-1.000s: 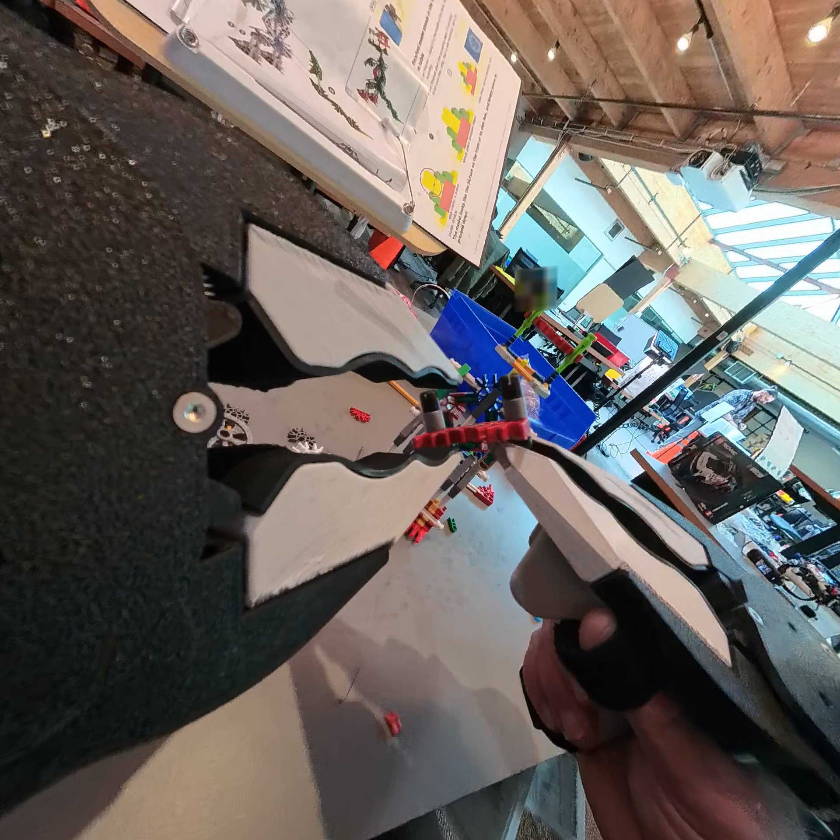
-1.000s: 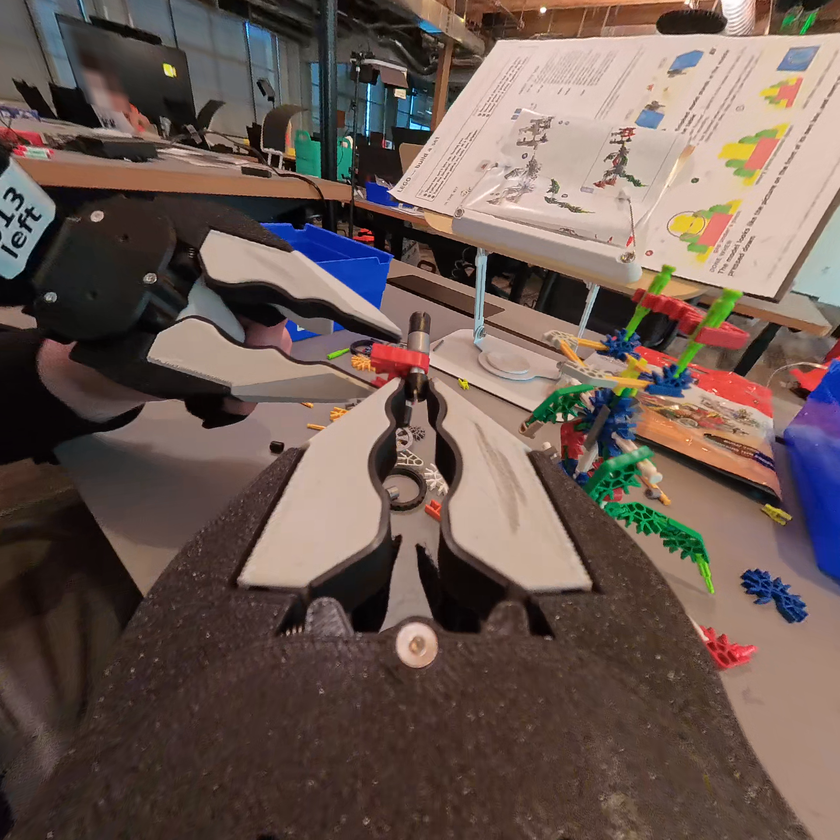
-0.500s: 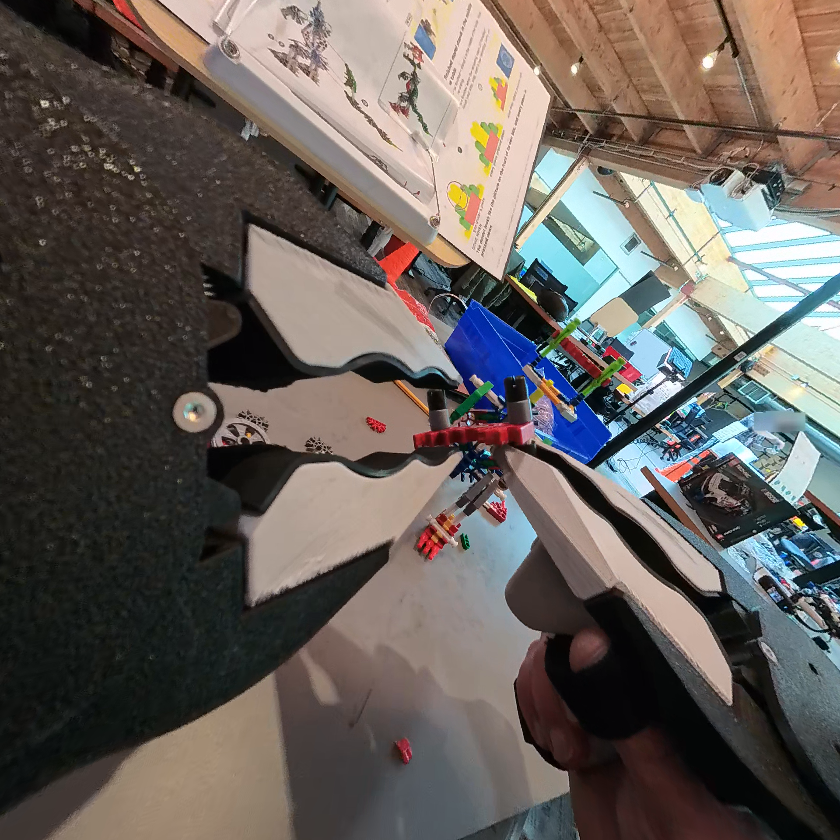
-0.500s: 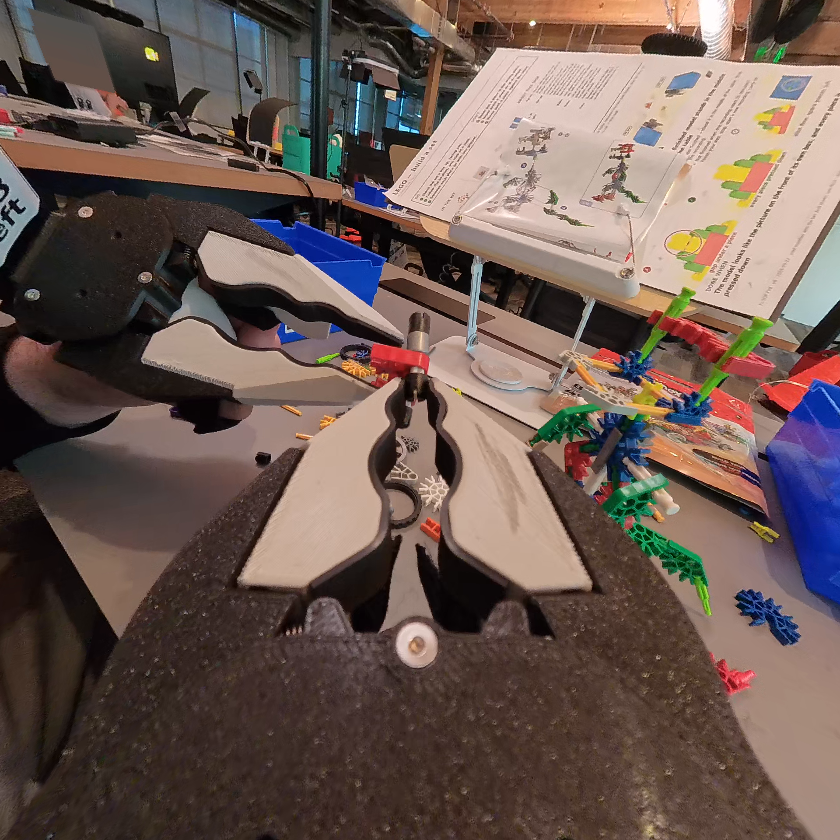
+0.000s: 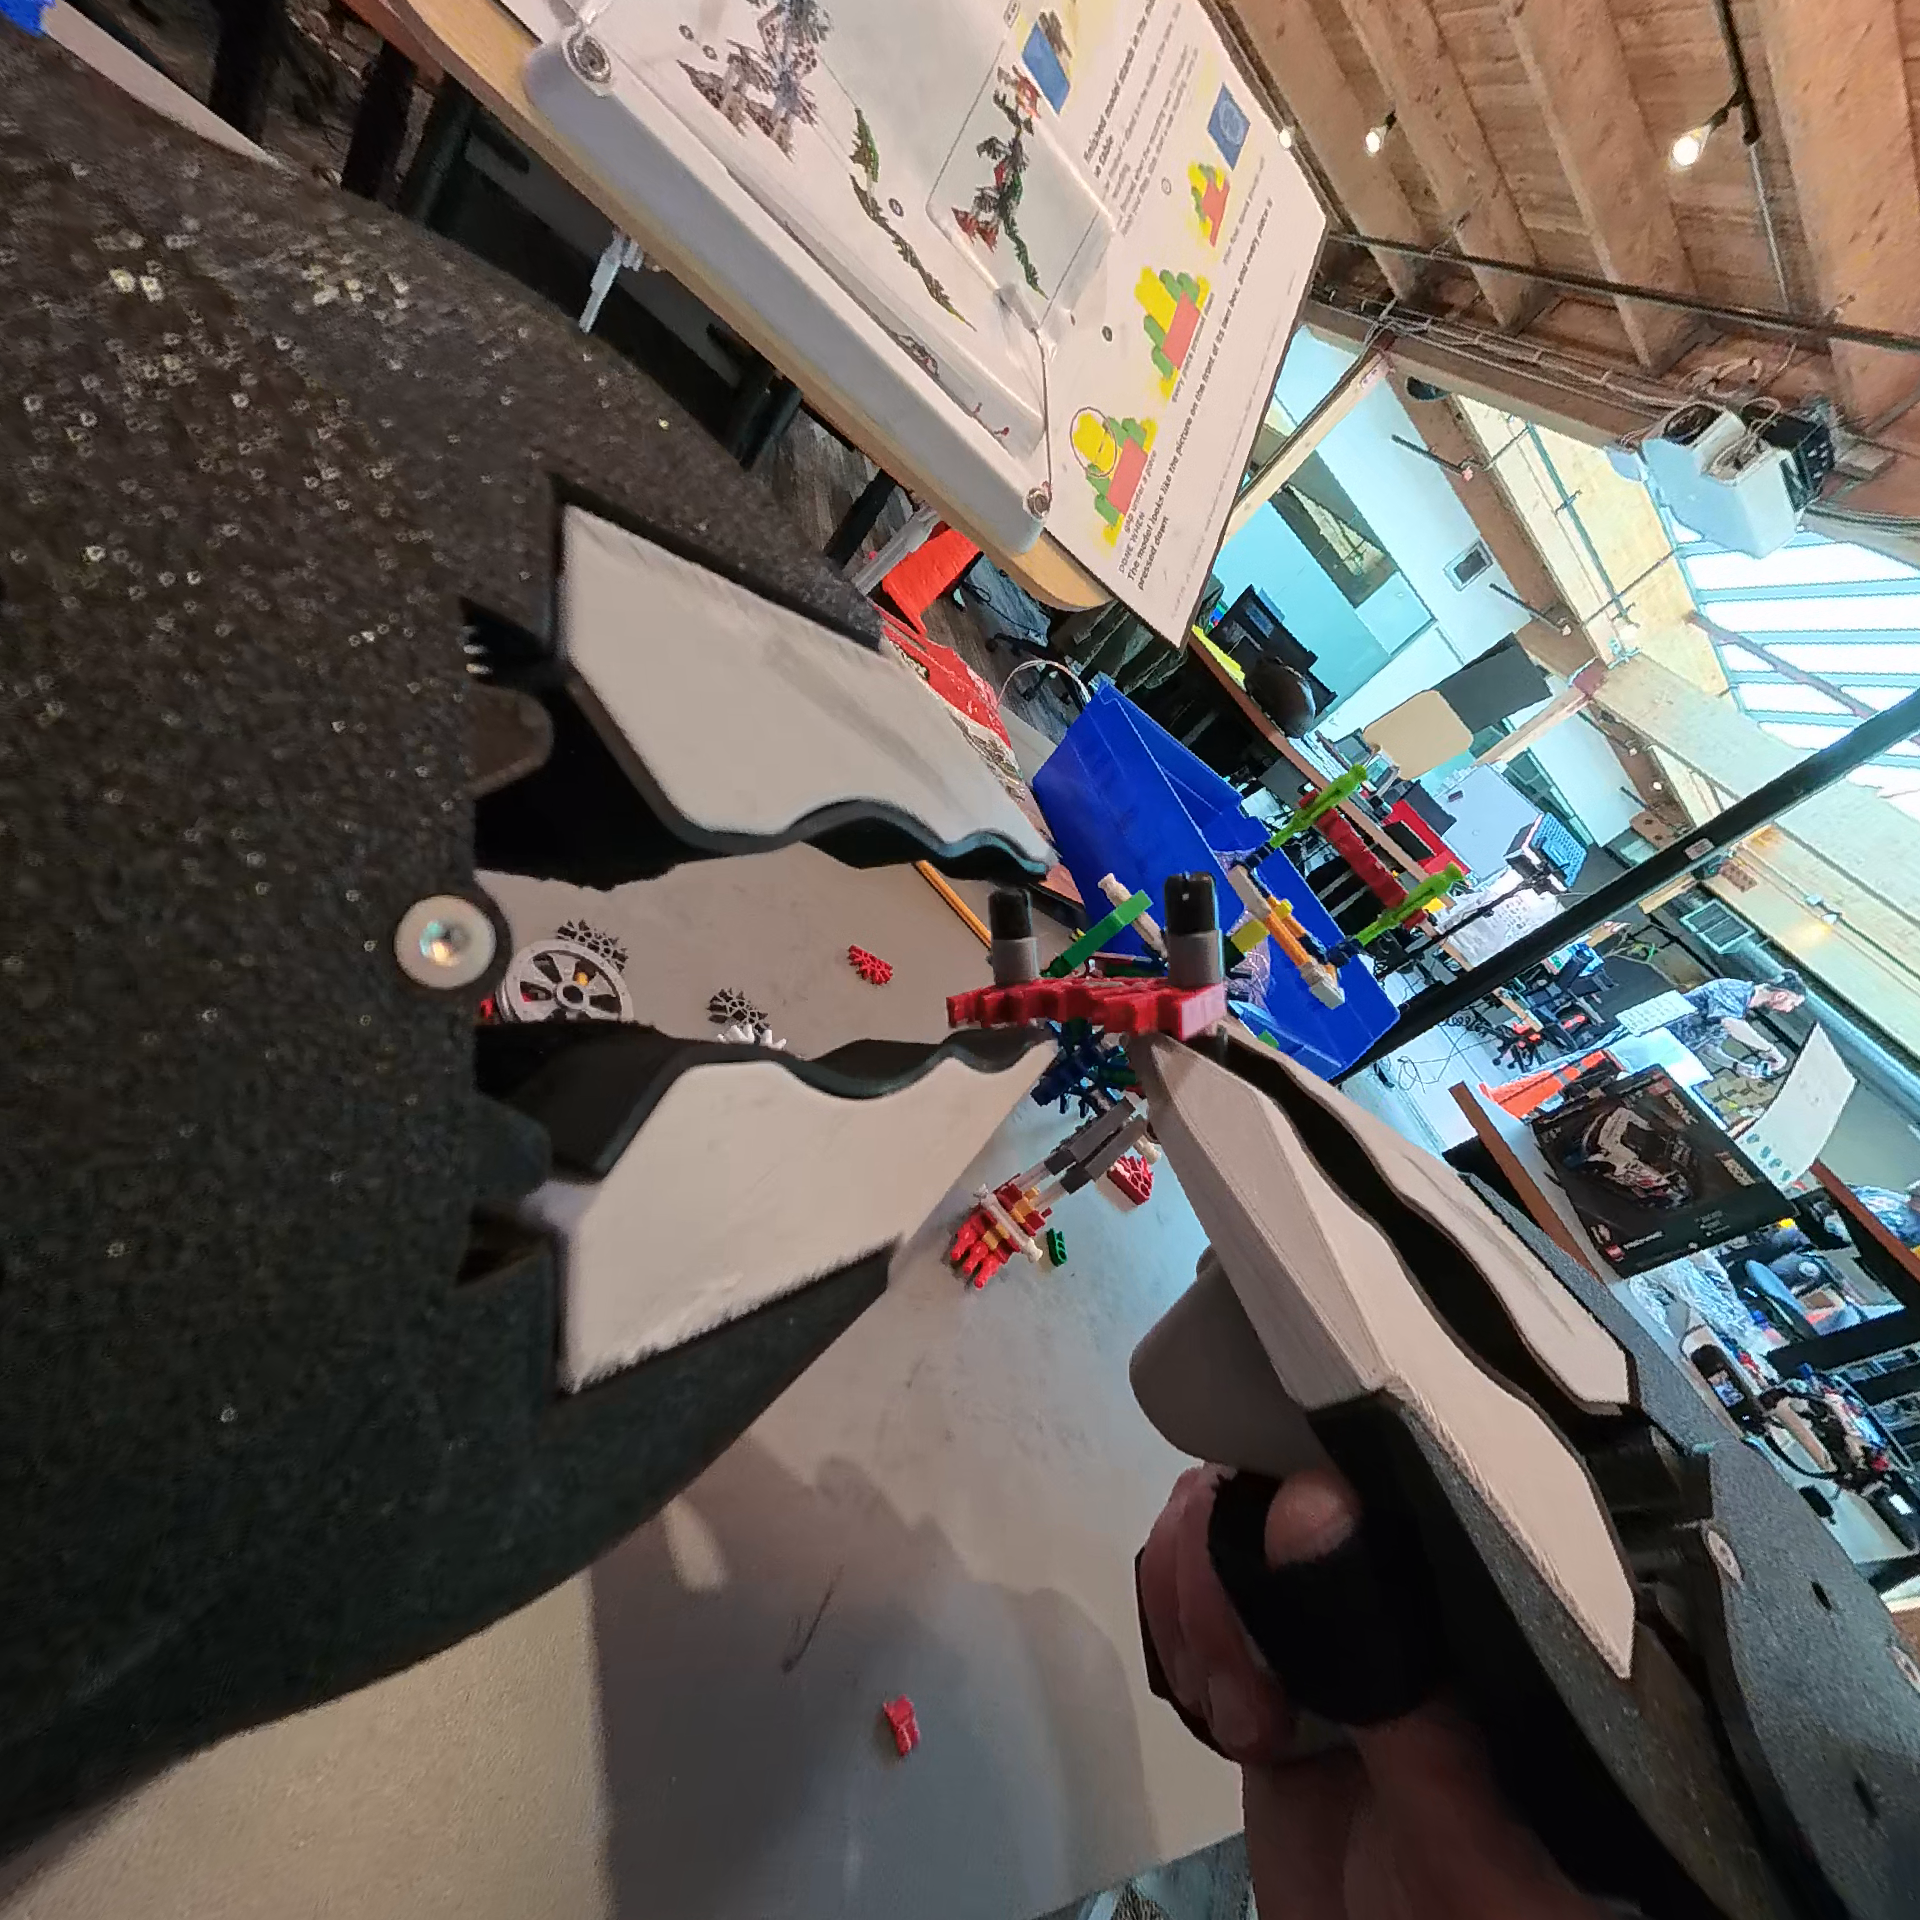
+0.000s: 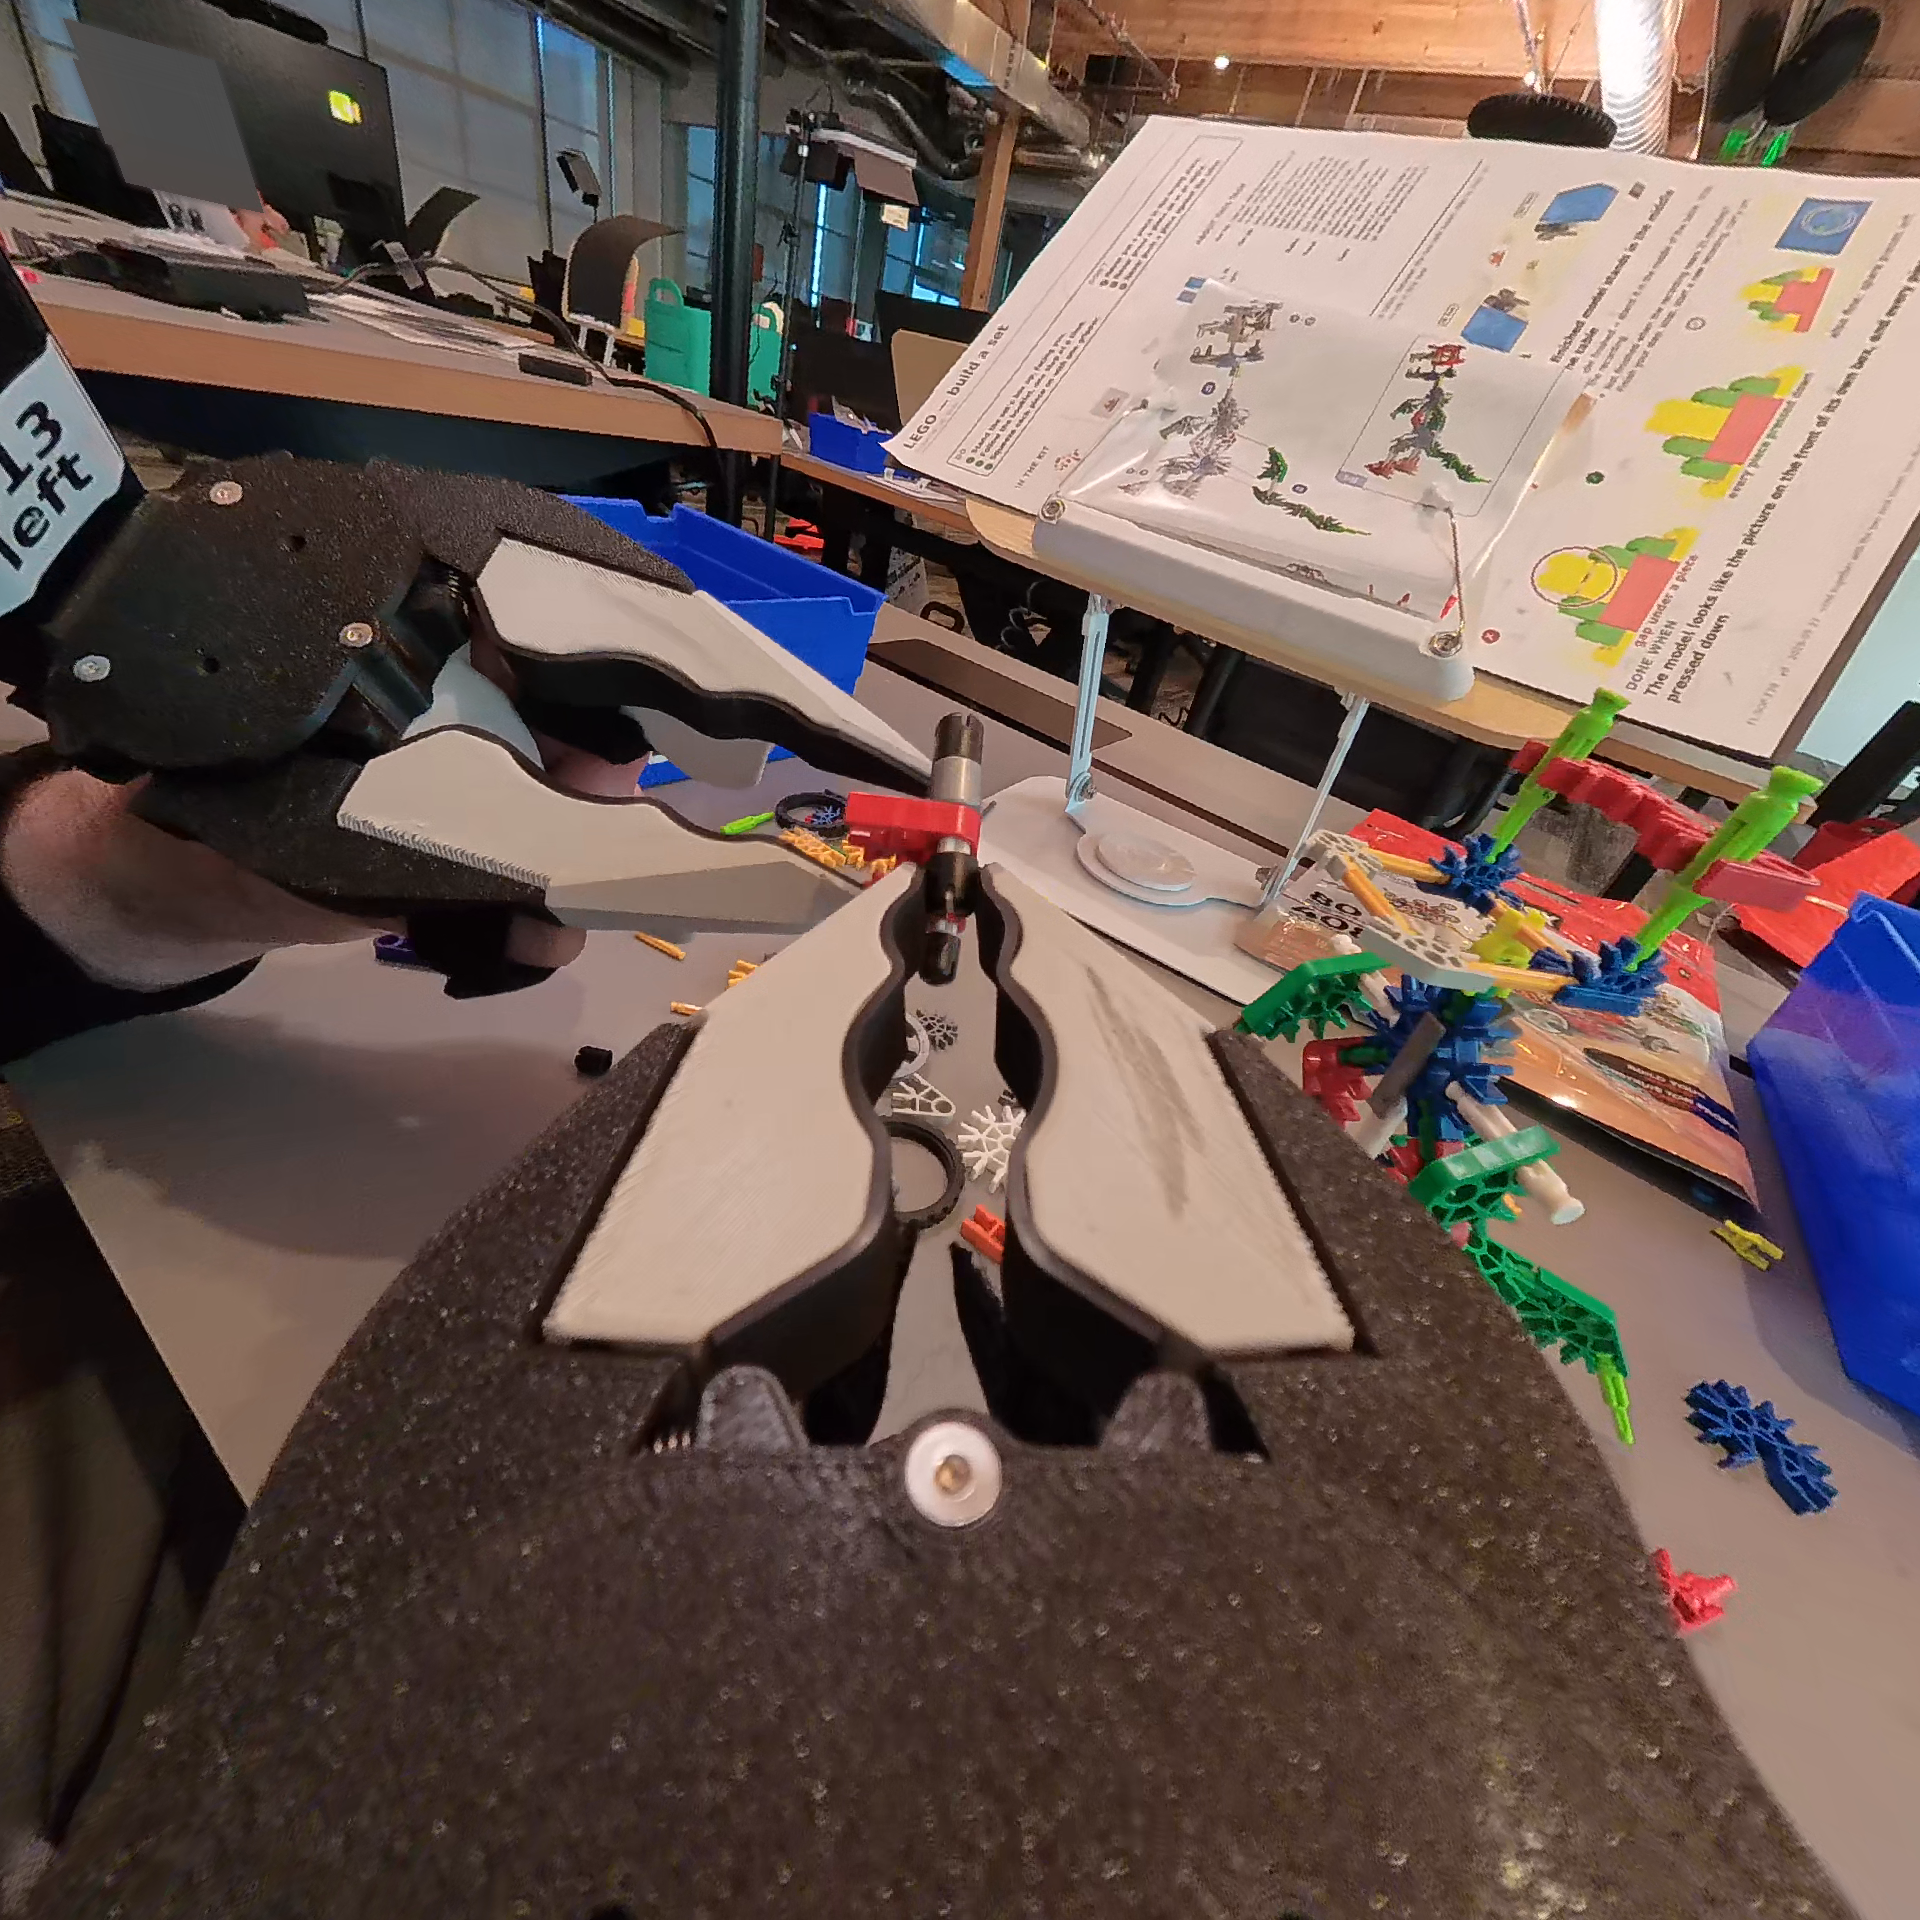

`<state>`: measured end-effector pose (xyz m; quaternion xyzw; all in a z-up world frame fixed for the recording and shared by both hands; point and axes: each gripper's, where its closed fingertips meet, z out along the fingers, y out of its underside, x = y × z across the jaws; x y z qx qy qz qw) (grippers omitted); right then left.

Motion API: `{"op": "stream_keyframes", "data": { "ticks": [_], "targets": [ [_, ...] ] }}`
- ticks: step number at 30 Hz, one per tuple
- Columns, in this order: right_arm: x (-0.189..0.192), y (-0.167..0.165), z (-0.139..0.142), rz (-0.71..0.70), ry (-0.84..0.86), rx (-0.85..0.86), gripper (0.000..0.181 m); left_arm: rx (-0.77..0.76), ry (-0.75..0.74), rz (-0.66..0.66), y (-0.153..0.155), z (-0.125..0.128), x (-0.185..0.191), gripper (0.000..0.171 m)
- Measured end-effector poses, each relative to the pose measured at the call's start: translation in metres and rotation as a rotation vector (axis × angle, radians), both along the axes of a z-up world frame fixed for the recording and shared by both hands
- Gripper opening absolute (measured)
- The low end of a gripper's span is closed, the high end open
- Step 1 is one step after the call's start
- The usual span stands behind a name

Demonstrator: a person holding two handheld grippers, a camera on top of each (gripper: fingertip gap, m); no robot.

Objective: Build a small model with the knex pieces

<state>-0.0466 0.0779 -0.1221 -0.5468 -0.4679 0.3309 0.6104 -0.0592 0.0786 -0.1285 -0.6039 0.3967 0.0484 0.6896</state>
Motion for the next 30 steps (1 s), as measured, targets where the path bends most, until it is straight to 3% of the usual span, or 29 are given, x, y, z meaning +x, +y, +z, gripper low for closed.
{"op": "stream_keyframes", "data": {
  "ticks": [18, 30],
  "targets": [
    [0.0, -0.002, -0.001, 0.019, 0.013, -0.015, 0.007, -0.021, 0.006, -0.008, 0.002, -0.007, 0.004, 0.024],
    [0.001, -0.002, -0.005, 0.025, 0.014, -0.034, 0.007, -0.031, 0.019, -0.017, 0.002, -0.013, 0.008, 0.013]
  ]
}}
